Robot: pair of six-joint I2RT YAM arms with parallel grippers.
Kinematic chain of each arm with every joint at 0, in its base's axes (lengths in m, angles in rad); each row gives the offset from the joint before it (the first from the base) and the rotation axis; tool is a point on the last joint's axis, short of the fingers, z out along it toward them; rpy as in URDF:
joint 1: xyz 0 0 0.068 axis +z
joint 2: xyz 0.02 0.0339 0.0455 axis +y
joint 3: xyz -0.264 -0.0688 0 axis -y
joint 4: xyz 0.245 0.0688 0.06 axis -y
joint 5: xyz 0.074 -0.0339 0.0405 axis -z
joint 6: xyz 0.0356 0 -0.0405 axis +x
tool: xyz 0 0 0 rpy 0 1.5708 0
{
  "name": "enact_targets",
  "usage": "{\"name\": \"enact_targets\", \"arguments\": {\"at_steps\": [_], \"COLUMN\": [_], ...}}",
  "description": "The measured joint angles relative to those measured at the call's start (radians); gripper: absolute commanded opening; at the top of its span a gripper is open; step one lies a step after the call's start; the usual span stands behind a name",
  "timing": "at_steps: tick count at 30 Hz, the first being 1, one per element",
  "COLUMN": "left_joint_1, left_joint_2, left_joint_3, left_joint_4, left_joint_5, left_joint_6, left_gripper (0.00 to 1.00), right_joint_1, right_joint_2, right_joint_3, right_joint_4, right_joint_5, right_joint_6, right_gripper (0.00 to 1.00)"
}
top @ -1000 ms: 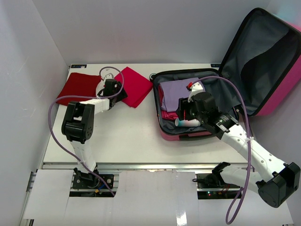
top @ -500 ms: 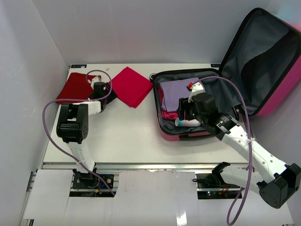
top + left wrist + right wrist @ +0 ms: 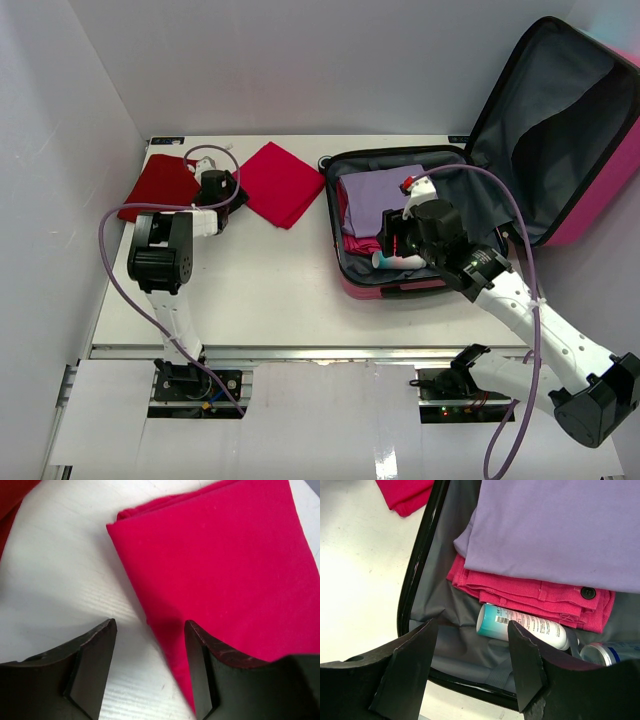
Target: Pack the luggage
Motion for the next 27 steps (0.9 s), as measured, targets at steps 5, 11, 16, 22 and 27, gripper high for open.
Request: {"name": "enact_targets", "arguments": {"at_steps": [5,11,16,22,27], "left_joint_1": [0.000,0.000,0.003,0.002,-0.013], "left_joint_2": [0.046,0.103,0.101,-0.020,-0.234], "left_joint_3": [0.035,0.078,0.048,-0.086,-0.320], "left_joint_4": [0.042,0.091,0.111,0.060,-0.013], "left_joint_5": [-0.008,-0.008,-0.020,-0.032,-0.076], "left_joint_6": [-0.008,-0.018,-0.056,-0.132,-0.207], "left_gripper": [0.60,0.45,0.09,0.00,0.02], "right_joint_1": [0.003,0.003,0.003,0.003,0.004], "right_joint_2": [-0.026,-0.033,-0.033,-0.037,-0.047], "right_joint_3": [-0.002,-0.003,-0.003,-0.003,-0.002], "right_joint_4": [0.000,0.001,0.001,0.001,-0.001], "right_joint_5": [-0.001,-0.009,-0.016,-0.025,-0.040], "right_joint_6": [-0.004,-0.011,-0.017,-0.018,-0.017], "right_gripper": [0.65,0.66,0.66,0.66,0.67]}}
